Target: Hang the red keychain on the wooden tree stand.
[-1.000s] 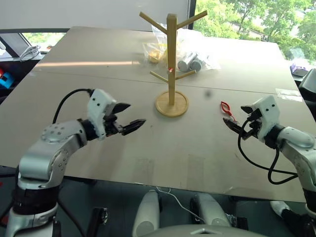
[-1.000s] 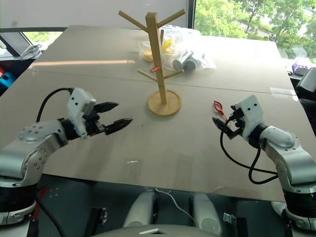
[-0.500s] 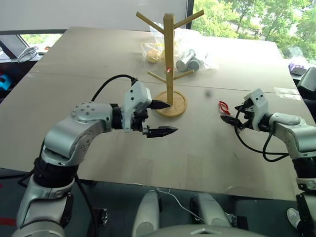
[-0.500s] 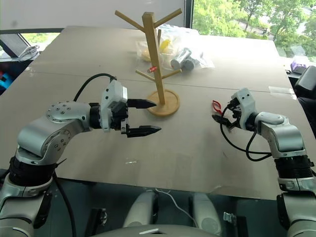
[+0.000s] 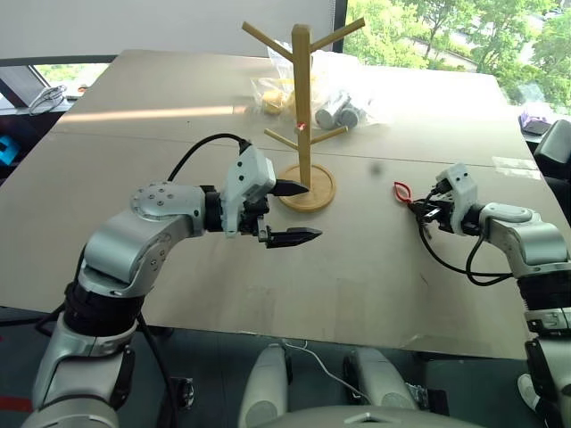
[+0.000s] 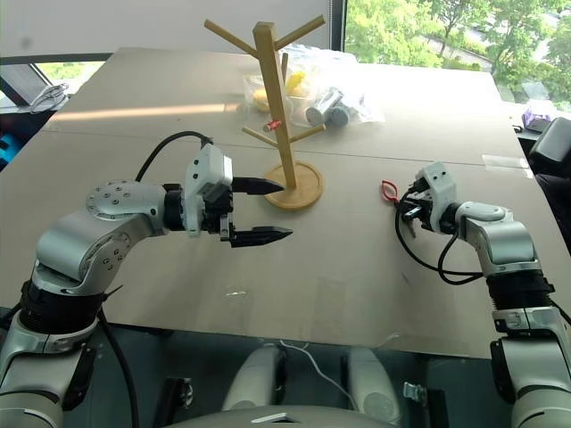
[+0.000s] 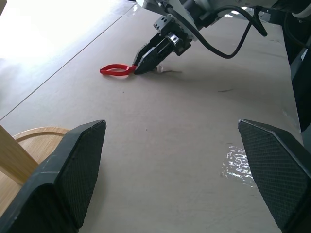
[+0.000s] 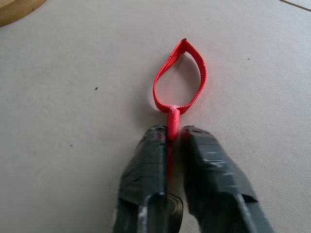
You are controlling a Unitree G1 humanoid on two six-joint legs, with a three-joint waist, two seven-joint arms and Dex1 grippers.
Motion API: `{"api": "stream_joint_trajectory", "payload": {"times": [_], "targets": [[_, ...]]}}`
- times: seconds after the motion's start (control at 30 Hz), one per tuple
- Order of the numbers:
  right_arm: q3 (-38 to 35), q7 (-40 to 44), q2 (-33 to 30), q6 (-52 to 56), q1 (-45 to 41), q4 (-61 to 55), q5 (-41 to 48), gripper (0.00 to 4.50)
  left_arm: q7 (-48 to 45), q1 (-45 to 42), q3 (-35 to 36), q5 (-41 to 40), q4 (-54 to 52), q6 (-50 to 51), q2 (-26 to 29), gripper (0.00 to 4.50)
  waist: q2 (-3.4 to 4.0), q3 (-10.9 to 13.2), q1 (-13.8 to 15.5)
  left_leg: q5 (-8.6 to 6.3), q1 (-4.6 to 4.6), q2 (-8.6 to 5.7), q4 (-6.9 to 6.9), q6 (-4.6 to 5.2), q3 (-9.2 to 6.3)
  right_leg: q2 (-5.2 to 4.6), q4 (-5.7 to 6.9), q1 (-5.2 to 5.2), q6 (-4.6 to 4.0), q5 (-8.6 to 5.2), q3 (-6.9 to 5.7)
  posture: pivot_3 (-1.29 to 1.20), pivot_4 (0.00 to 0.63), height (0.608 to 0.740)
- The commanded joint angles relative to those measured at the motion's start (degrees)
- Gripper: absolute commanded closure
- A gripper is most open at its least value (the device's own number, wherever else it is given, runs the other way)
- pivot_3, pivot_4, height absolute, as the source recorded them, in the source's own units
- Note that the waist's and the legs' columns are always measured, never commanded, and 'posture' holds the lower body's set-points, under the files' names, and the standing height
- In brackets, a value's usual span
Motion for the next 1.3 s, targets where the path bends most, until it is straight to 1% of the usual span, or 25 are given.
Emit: {"api": "stream_joint_trajectory", "payload": {"times": [0.03,0.1,0.23,0.3,0.37,0.43,0.5,0.53,0.6,0.67,0.73,0.8,0.97,1.13,1.3], "targets": [[-0.6,0.4,0.2,-0.8,0.3,-0.6,-0.2,4.43,0.4,0.0,2.2,-0.7,-1.6,-0.6,0.1,0.00,0.00,0.0,0.0,0.00,0.00,0.00,0.00,0.00,0.00,0.00,0.00,0.00,0.00,0.00,0.00,0.00,0.150,0.740],[-1.3,0.4,-0.1,-1.1,1.7,-3.3,0.2,4.43,0.7,0.8,3.2,-1.4,-2.2,-0.1,0.4,0.00,0.00,0.0,0.0,0.00,0.00,0.00,0.00,0.00,0.00,0.00,0.00,0.01,0.00,0.00,0.00,0.00,0.150,0.740],[-6.0,-0.3,2.0,-2.7,8.3,-19.5,5.6,4.43,2.4,4.5,8.5,-5.2,-4.7,1.2,0.1,0.00,0.02,0.0,0.1,0.00,-0.07,0.02,-0.05,0.00,-0.07,0.00,-0.03,-0.02,0.00,-0.01,-0.04,0.00,0.150,0.740],[-6.4,-1.3,4.2,-6.5,13.1,-31.8,7.0,4.43,6.6,7.2,13.8,-11.0,-7.5,5.4,-1.2,0.00,0.13,0.1,0.0,0.00,-0.10,0.03,-0.05,-0.01,-0.04,-0.01,-0.01,-0.07,0.00,0.00,-0.03,0.00,0.150,0.740],[-5.6,-2.7,6.2,-7.5,16.1,-40.7,8.3,4.43,11.5,8.9,18.4,-16.9,-9.7,9.9,-2.1,0.00,0.14,0.1,0.1,0.00,-0.09,0.04,-0.02,0.00,-0.07,-0.02,0.04,-0.06,0.01,-0.01,-0.05,0.00,0.150,0.740],[-4.0,-4.0,7.7,-7.0,16.7,-44.7,9.0,4.43,15.9,9.6,22.0,-22.7,-11.1,13.3,-2.7,0.00,0.13,0.1,0.1,0.00,-0.04,0.04,-0.01,-0.01,-0.11,-0.02,0.05,-0.01,0.02,-0.01,-0.08,0.00,0.150,0.740],[-3.2,-4.7,8.5,-6.9,16.8,-46.3,9.1,4.43,18.8,9.7,23.8,-26.1,-11.9,14.9,-2.6,0.00,0.12,0.1,0.1,0.00,-0.02,0.04,0.04,-0.01,-0.13,-0.02,0.05,0.04,0.04,0.00,-0.10,0.00,0.150,0.740],[-2.7,-4.9,8.7,-7.3,16.6,-46.9,9.0,4.43,20.3,9.8,24.6,-27.3,-12.1,15.4,-2.5,0.00,0.12,0.1,0.1,0.00,0.01,0.04,0.07,-0.01,-0.13,-0.02,0.04,0.08,0.05,0.00,-0.10,0.00,0.150,0.740],[0.5,-4.6,9.2,-13.3,15.2,-47.0,4.8,4.43,24.3,10.4,28.4,-30.7,-12.0,16.1,-2.1,0.00,0.11,0.1,0.2,0.00,0.06,0.02,0.09,-0.01,-0.13,-0.03,0.02,0.15,0.04,0.00,-0.10,0.00,0.150,0.740],[3.1,-5.2,10.1,-19.3,13.1,-45.3,0.6,4.43,25.7,11.9,31.1,-32.6,-12.5,16.4,-0.7,0.00,0.12,0.1,0.1,0.00,0.05,0.02,0.09,-0.01,-0.14,-0.02,0.02,0.14,0.04,0.00,-0.11,0.00,0.150,0.740],[4.9,-5.6,10.7,-24.0,10.8,-42.2,-3.2,4.43,26.7,12.8,32.1,-34.3,-13.1,16.5,0.5,0.00,0.12,0.1,-0.2,0.00,0.07,0.04,0.05,-0.01,-0.12,0.00,0.04,0.09,0.03,0.00,-0.08,0.00,0.150,0.740],[6.3,-6.2,11.3,-27.7,8.6,-38.5,-6.3,4.43,27.9,13.2,32.5,-36.1,-13.6,16.3,1.3,0.00,0.12,0.1,0.1,0.01,0.09,0.04,0.03,-0.02,-0.13,-0.01,0.04,0.10,0.02,0.00,-0.10,0.00,0.150,0.740],[8.5,-6.2,13.4,-34.7,4.7,-32.0,-9.8,4.43,29.9,14.2,33.2,-38.3,-13.9,15.3,3.0,0.00,0.10,0.1,0.4,0.01,0.04,0.00,0.04,-0.03,-0.12,-0.07,-0.01,0.11,0.01,0.01,-0.11,0.00,0.150,0.740],[8.8,-6.9,15.5,-39.1,3.1,-26.5,-11.3,4.43,31.6,14.2,32.9,-39.2,-13.8,14.1,3.7,0.00,0.11,0.1,0.3,0.01,0.06,0.01,0.03,-0.03,-0.13,-0.06,0.01,0.10,0.00,0.01,-0.12,0.00,0.150,0.740],[8.5,-6.9,16.3,-42.1,1.4,-23.0,-12.5,4.43,32.4,14.4,32.1,-39.4,-13.7,12.8,3.9,0.00,0.11,0.1,0.3,0.01,0.07,0.01,0.03,-0.03,-0.13,-0.05,0.03,0.10,-0.01,0.01,-0.12,0.00,0.150,0.740]]}}
